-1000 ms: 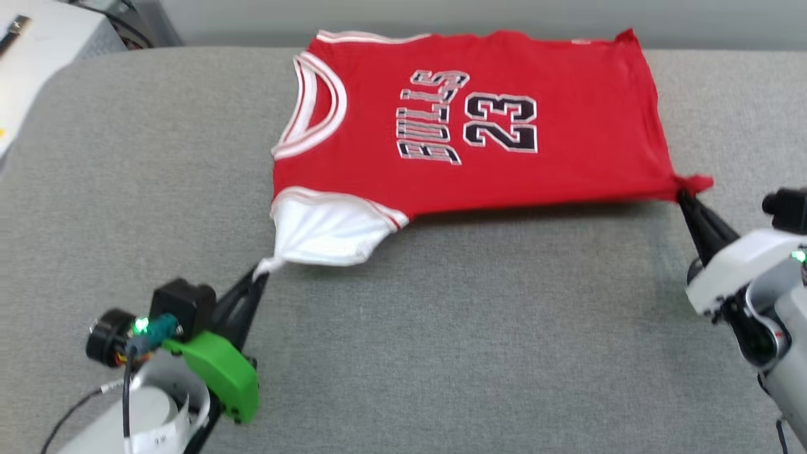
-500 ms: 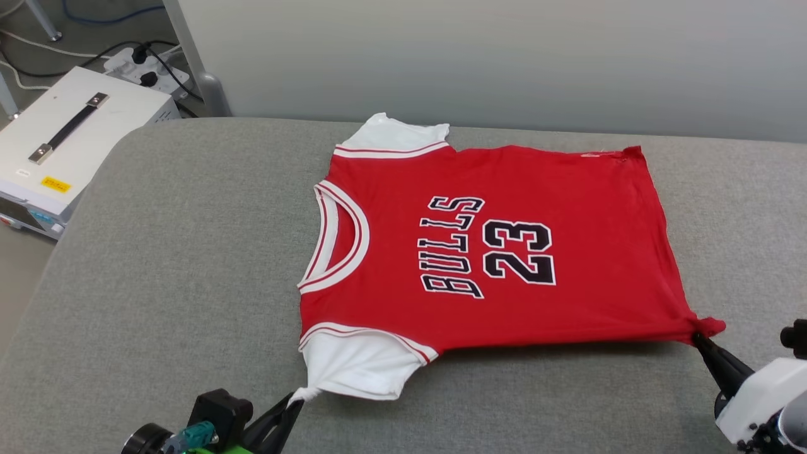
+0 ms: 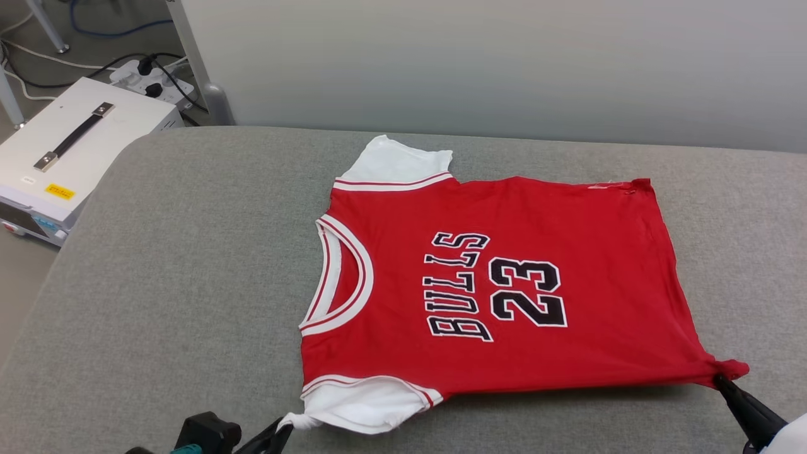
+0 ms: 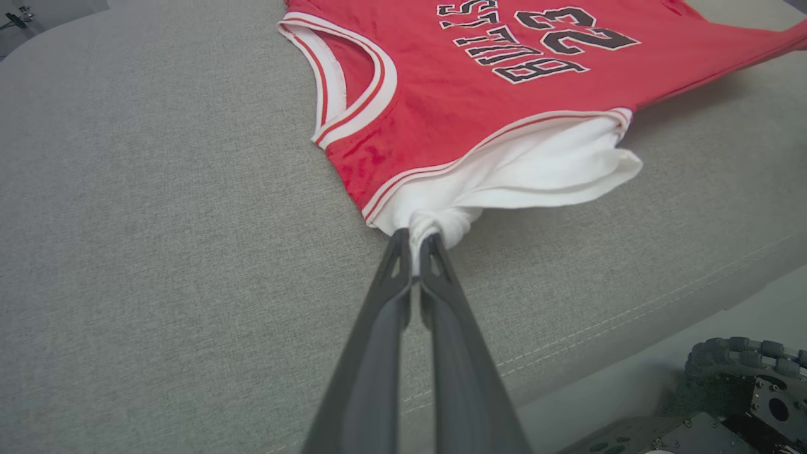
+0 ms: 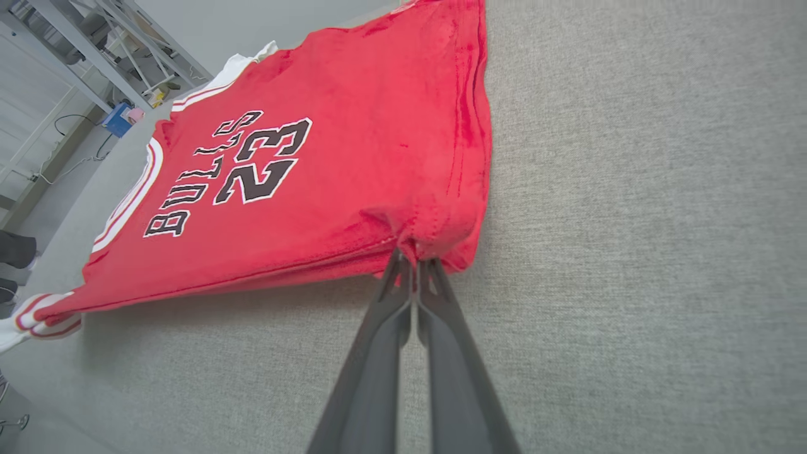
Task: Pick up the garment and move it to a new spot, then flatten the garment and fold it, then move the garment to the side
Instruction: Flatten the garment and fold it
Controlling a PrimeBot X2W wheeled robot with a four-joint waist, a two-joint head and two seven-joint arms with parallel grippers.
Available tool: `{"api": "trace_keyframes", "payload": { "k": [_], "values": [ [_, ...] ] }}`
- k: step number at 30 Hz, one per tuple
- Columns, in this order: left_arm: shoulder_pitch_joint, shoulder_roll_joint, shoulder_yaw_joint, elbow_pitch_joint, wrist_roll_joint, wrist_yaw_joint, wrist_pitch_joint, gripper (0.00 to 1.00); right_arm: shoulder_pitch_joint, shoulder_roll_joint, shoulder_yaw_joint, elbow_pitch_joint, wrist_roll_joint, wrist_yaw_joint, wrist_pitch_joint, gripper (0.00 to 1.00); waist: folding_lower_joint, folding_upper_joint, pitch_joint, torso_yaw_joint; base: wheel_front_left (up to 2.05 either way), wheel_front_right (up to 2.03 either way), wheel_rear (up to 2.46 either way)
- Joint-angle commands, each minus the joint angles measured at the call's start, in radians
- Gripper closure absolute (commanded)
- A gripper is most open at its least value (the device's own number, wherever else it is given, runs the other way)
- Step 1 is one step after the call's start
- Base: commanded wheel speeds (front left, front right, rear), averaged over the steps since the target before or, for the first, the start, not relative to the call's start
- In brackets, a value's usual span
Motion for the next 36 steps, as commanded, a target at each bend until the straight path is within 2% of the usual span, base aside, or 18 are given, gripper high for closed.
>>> {"api": "trace_keyframes", "payload": {
  "k": [1,7,14,23,36],
  "values": [
    [-0.016,0.003,0.009,0.005,0.02,0.003,-0.006,1.0,0.012,0.005,-0.023,-0.017,-0.02,-0.001,0.01,1.0,0.0001,0.0,0.011,-0.006,0.0,0.0,0.0],
    [-0.106,0.009,0.037,0.031,0.049,-0.016,-0.003,1.0,-0.008,0.04,-0.094,-0.096,-0.09,-0.001,0.088,1.0,0.0001,0.0,0.053,-0.015,0.0,0.0,0.0],
    [-0.268,0.011,0.024,0.086,0.121,-0.085,0.059,1.0,-0.095,0.107,-0.182,-0.131,-0.19,-0.001,0.181,1.0,0.0001,0.0,0.136,-0.026,0.0,0.0,0.0],
    [-0.446,-0.047,0.012,0.212,0.157,-0.166,0.108,1.0,-0.23,0.183,-0.219,-0.079,-0.304,-0.001,0.268,1.0,0.0001,0.0,0.216,-0.041,0.0,0.0,0.0],
    [-0.597,-0.132,-0.006,0.436,0.171,-0.248,0.111,1.0,-0.328,0.223,-0.197,-0.012,-0.373,-0.001,0.313,1.0,0.0001,0.0,0.269,-0.064,0.0,0.0,0.0]
  ]
}}
